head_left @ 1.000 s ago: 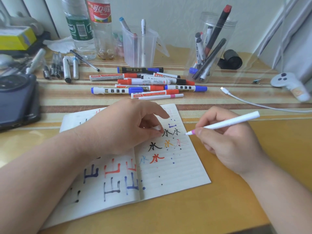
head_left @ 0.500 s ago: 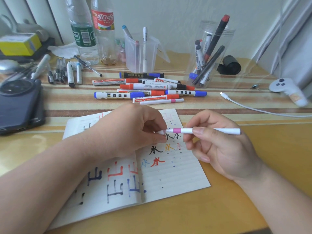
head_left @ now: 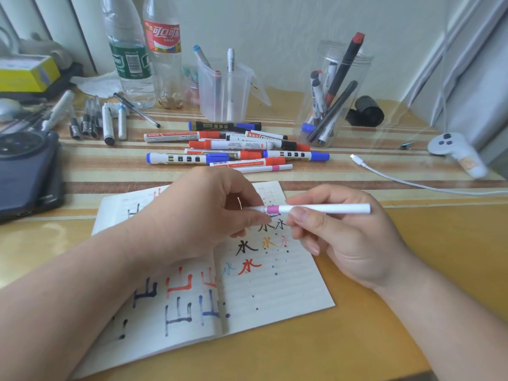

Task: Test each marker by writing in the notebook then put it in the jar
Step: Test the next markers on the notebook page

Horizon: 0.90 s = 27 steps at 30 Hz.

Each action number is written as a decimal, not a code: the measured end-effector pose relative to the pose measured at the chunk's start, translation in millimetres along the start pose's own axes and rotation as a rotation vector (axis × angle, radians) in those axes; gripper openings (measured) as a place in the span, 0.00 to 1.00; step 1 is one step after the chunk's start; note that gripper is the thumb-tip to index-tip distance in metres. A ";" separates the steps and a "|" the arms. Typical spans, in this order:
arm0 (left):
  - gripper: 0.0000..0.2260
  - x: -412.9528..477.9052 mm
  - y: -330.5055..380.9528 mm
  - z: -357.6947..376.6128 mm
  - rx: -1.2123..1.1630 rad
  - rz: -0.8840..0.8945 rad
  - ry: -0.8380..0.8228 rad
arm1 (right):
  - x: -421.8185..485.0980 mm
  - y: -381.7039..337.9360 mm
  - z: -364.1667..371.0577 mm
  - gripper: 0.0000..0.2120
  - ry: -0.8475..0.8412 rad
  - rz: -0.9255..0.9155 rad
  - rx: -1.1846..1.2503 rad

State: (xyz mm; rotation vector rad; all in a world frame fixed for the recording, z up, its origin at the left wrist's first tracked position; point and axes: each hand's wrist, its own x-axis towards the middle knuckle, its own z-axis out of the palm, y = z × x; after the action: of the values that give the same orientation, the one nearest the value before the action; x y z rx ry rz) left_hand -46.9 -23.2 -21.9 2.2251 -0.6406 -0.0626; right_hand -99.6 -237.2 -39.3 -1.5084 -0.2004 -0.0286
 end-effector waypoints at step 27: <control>0.04 13.7 -28.0 -6.5 -0.008 -0.072 0.411 | 81.6 -4.6 55.2 0.07 0.284 -0.188 0.051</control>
State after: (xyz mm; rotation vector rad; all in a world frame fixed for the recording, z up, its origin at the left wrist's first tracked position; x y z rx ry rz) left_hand -21.4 -9.7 -35.3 2.1631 -0.3327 0.3469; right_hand -26.3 -174.1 -19.9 -1.4125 -0.1130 -0.3834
